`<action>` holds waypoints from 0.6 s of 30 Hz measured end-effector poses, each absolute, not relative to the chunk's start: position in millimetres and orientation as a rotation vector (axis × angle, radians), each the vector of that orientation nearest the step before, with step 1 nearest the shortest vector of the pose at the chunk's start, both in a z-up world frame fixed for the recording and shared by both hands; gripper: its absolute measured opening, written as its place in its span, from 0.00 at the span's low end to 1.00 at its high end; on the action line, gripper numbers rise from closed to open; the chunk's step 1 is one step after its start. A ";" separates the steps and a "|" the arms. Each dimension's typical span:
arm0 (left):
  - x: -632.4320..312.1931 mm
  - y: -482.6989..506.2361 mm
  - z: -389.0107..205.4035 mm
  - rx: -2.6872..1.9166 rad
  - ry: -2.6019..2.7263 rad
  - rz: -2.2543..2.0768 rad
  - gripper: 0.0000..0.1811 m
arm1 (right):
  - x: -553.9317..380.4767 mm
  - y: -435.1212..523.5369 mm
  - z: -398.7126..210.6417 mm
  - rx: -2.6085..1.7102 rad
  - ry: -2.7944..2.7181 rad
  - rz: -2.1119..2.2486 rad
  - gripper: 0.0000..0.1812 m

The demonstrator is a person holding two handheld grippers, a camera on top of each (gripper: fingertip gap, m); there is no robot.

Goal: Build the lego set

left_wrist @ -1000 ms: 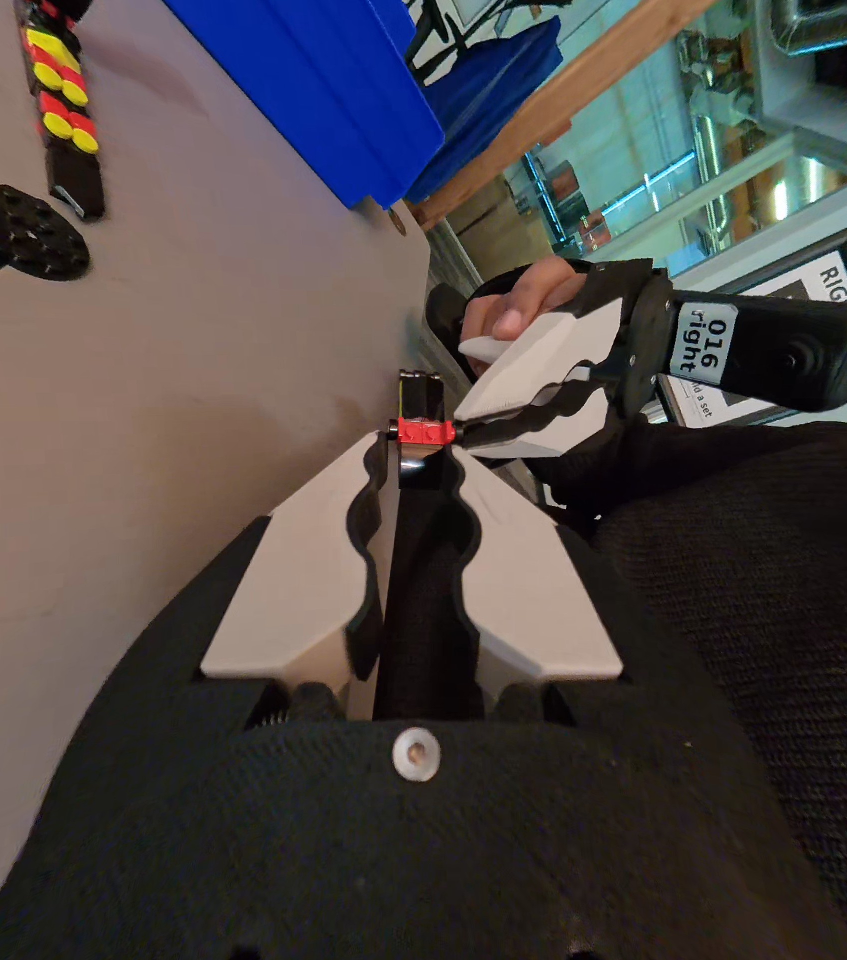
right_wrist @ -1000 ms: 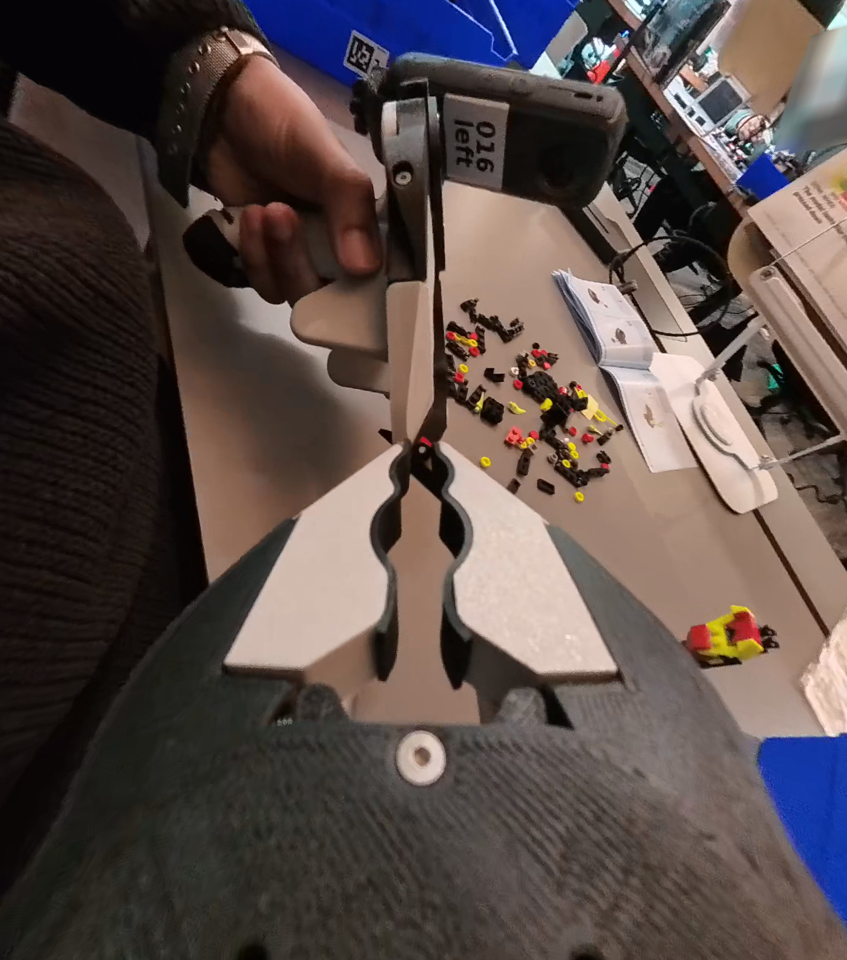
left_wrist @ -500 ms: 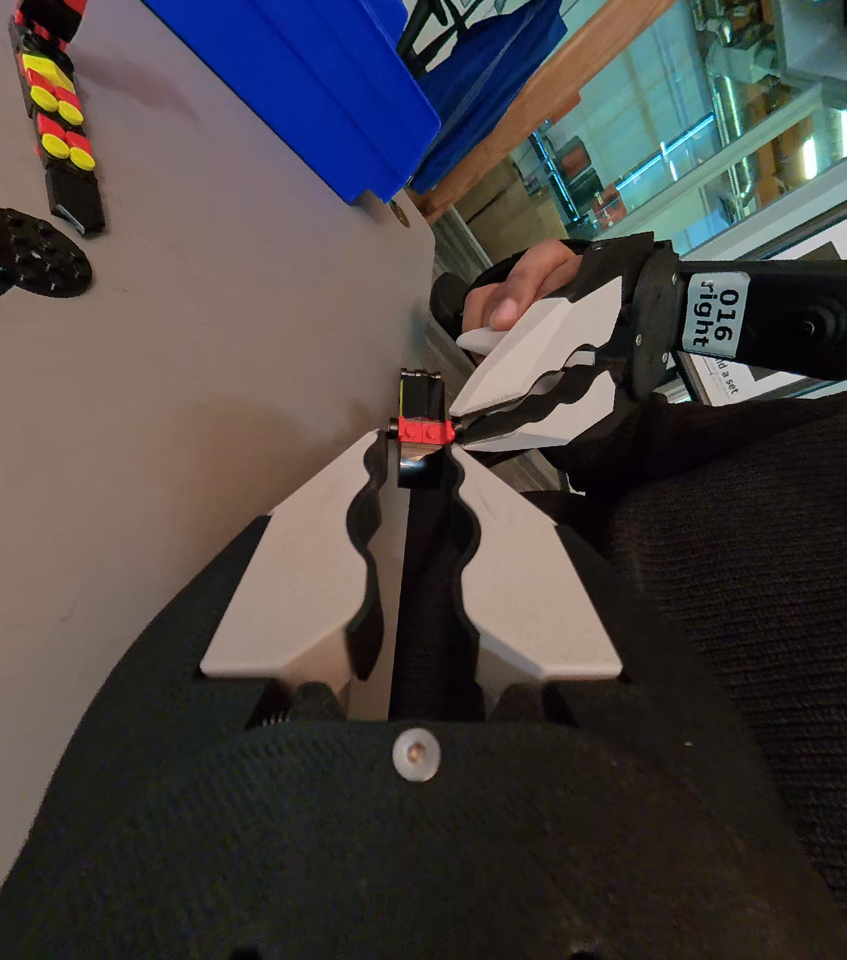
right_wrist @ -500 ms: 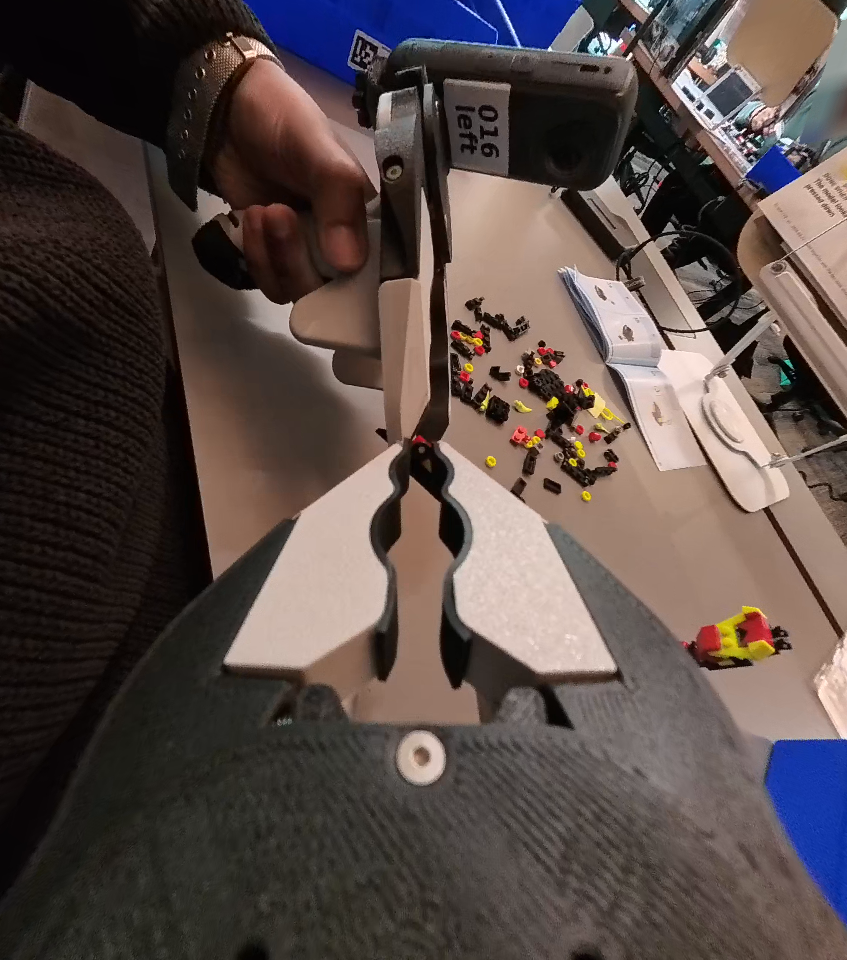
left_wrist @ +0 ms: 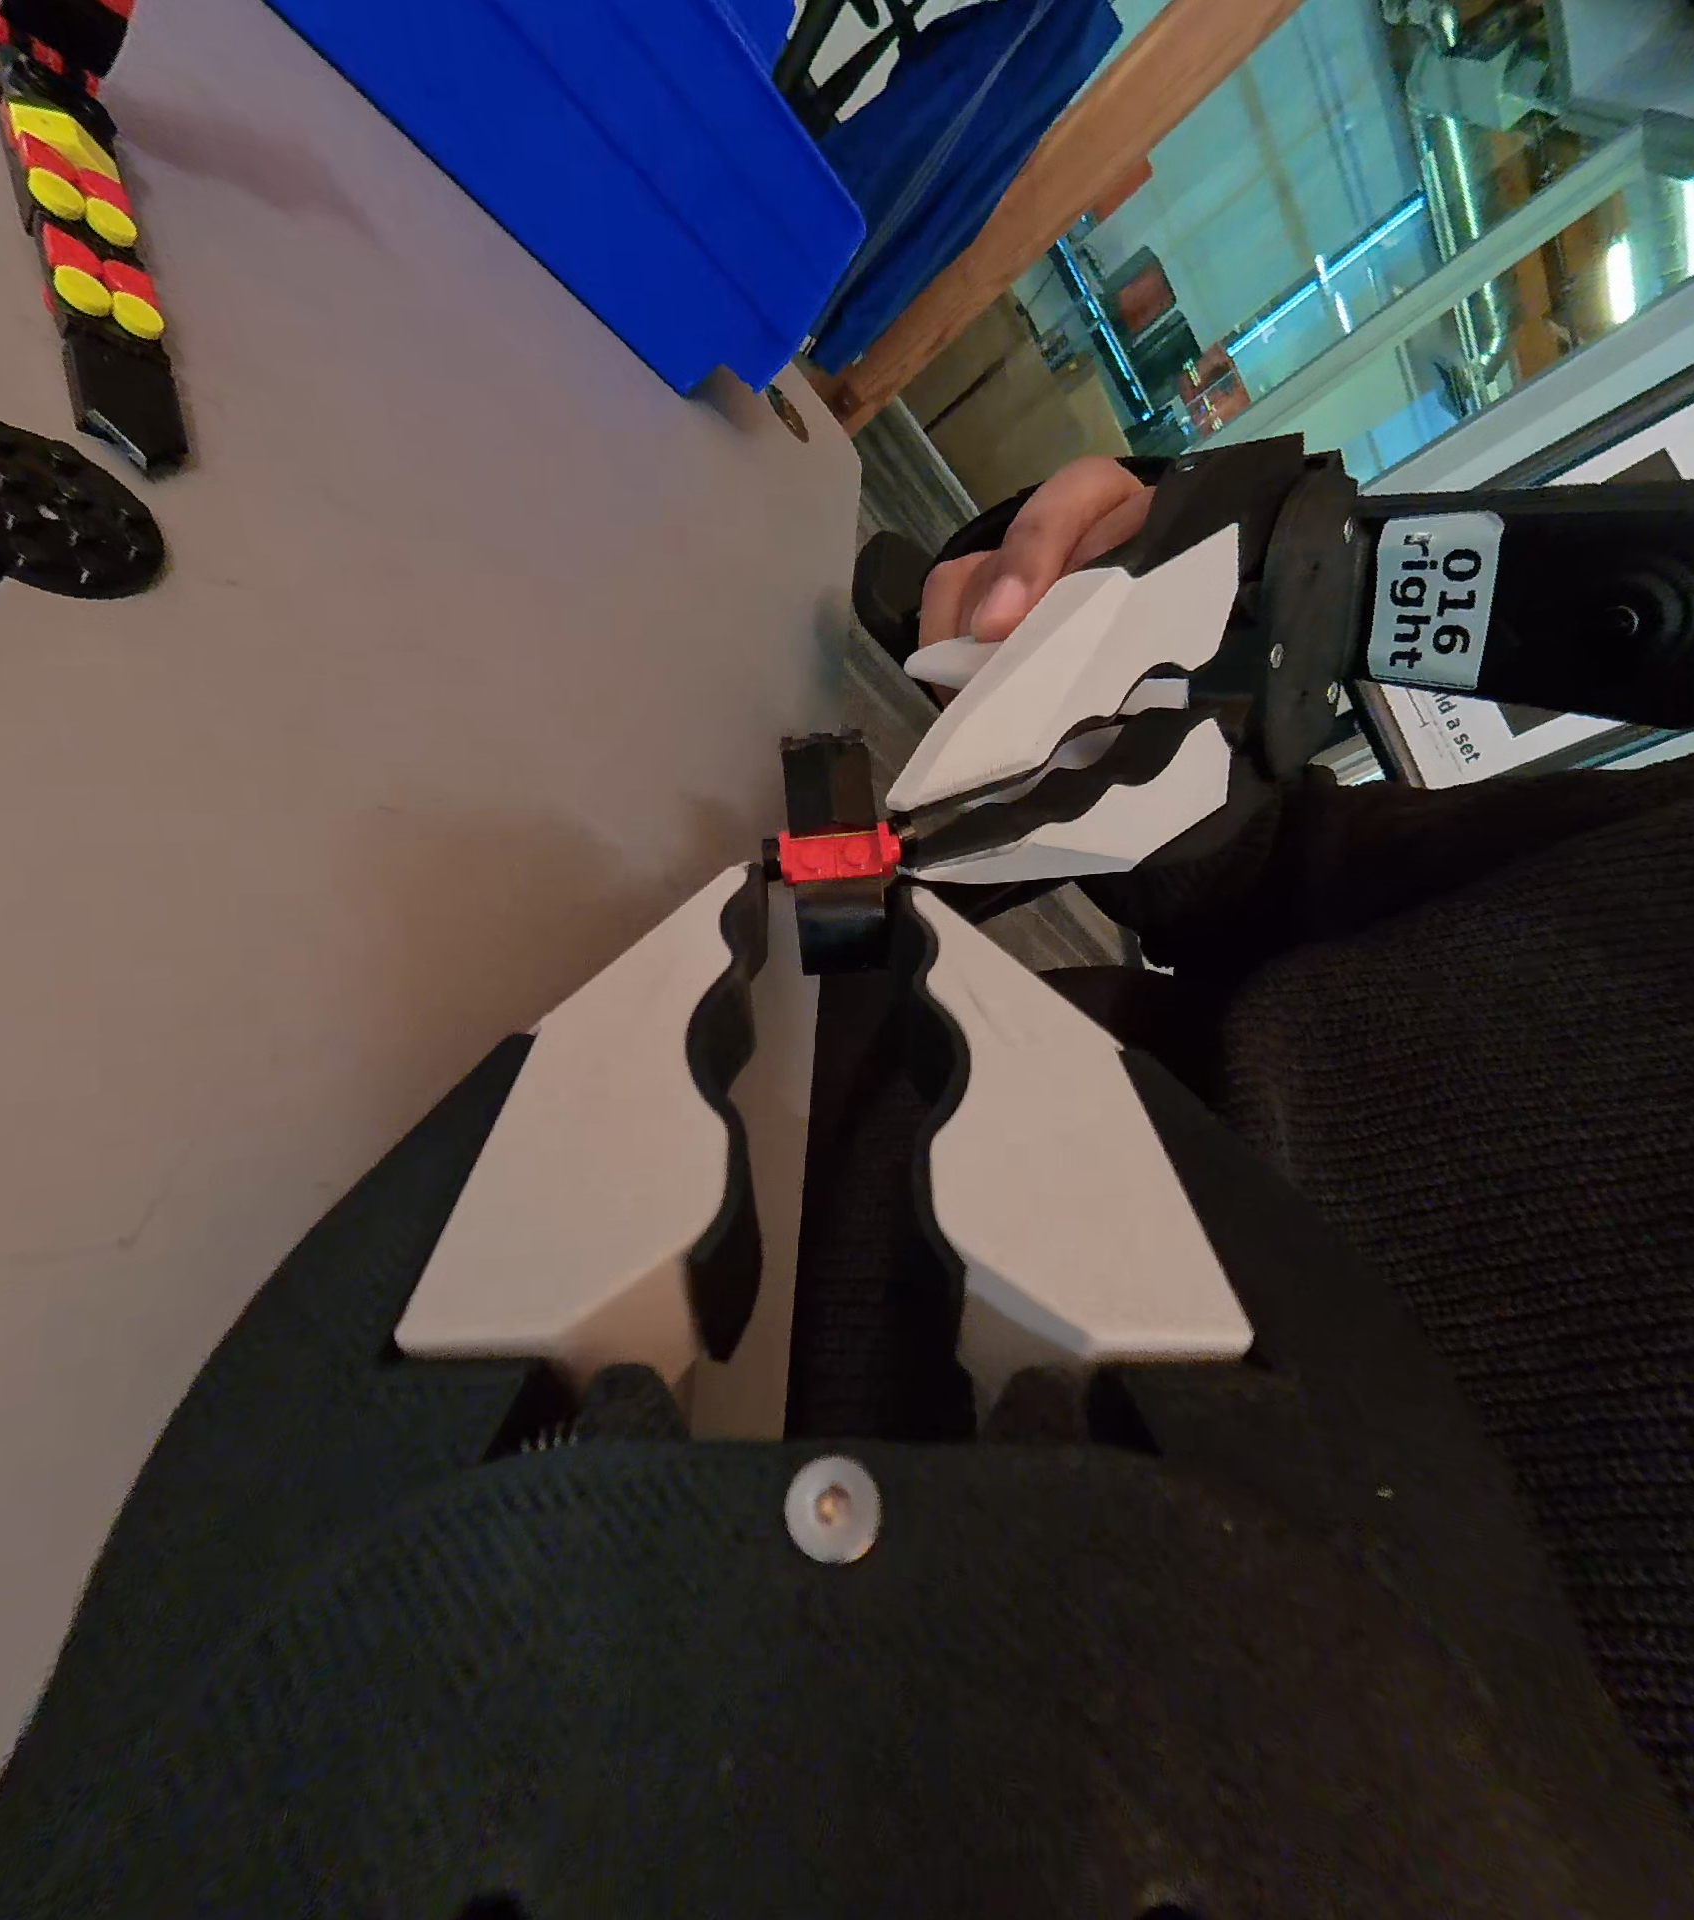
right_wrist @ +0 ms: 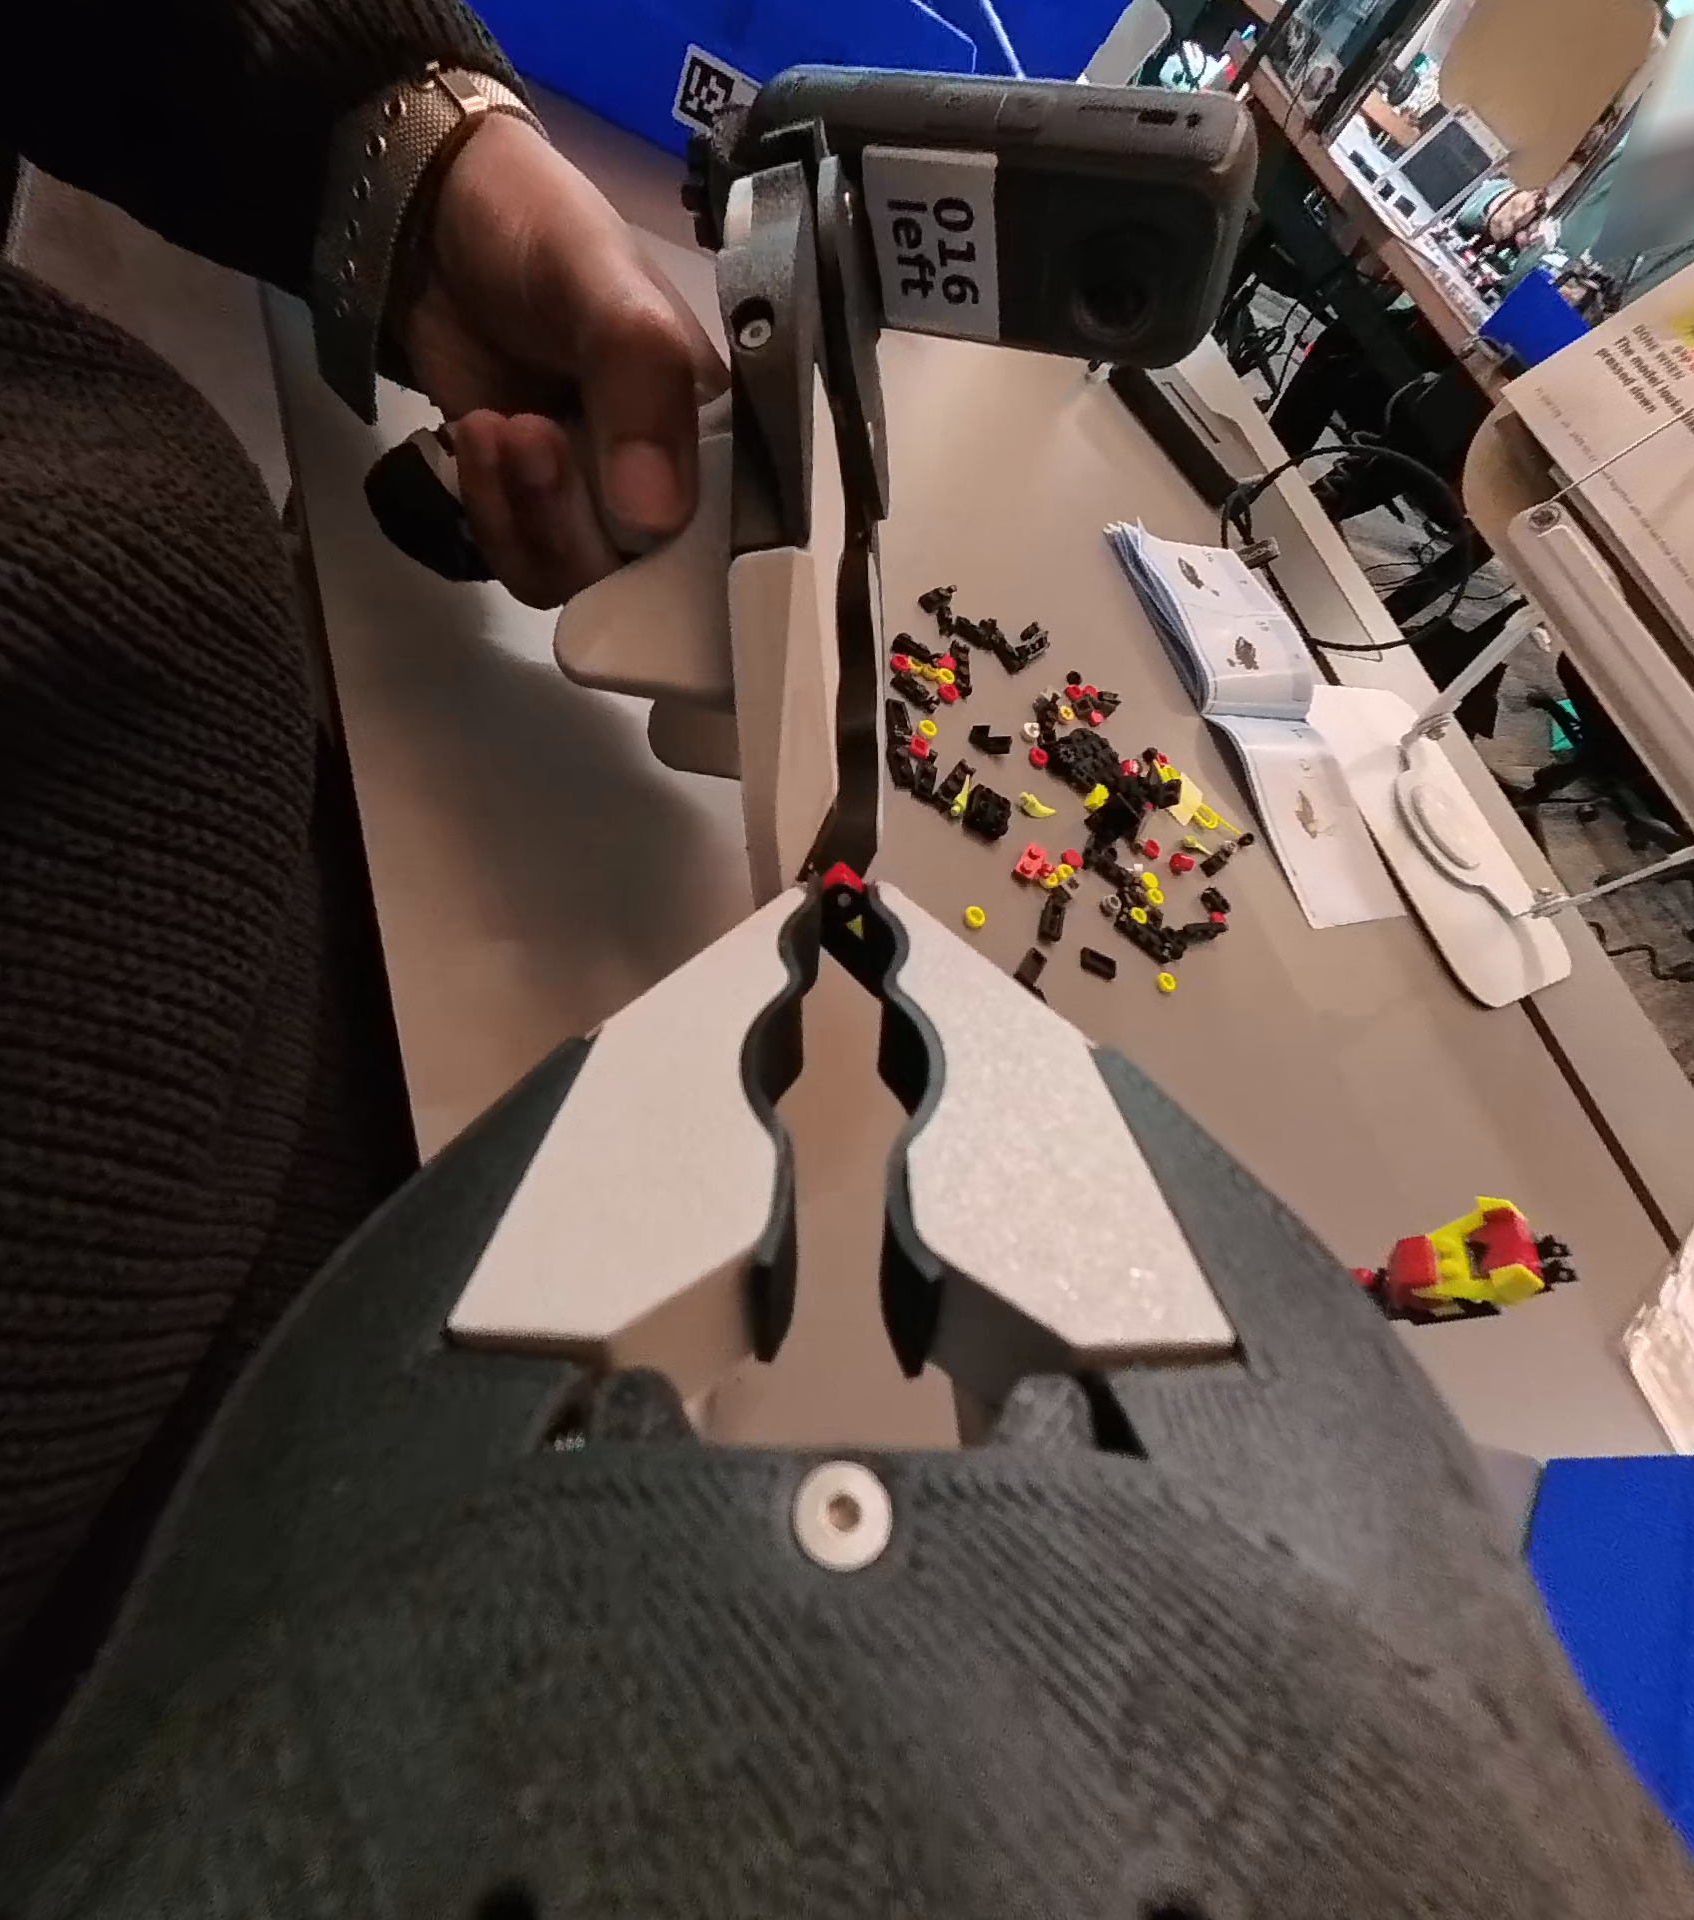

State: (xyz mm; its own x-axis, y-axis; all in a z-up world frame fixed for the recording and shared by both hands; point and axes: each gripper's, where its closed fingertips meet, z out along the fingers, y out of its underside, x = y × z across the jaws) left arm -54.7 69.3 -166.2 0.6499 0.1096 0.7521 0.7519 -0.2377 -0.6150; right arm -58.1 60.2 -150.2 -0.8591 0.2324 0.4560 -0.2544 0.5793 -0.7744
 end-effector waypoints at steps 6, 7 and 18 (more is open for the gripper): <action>-55.3 68.0 -166.6 -1.737 -0.695 -0.701 0.11 | -58.7 60.0 -150.7 0.013 -2.292 1.230 0.03; -55.1 68.0 -166.6 -1.739 -0.694 -0.703 0.10 | -58.8 60.0 -151.2 0.012 -2.295 1.226 0.03; -63.4 68.4 -172.4 -1.789 -0.715 -0.580 0.10 | -58.4 57.9 -154.7 0.003 -2.308 1.197 0.03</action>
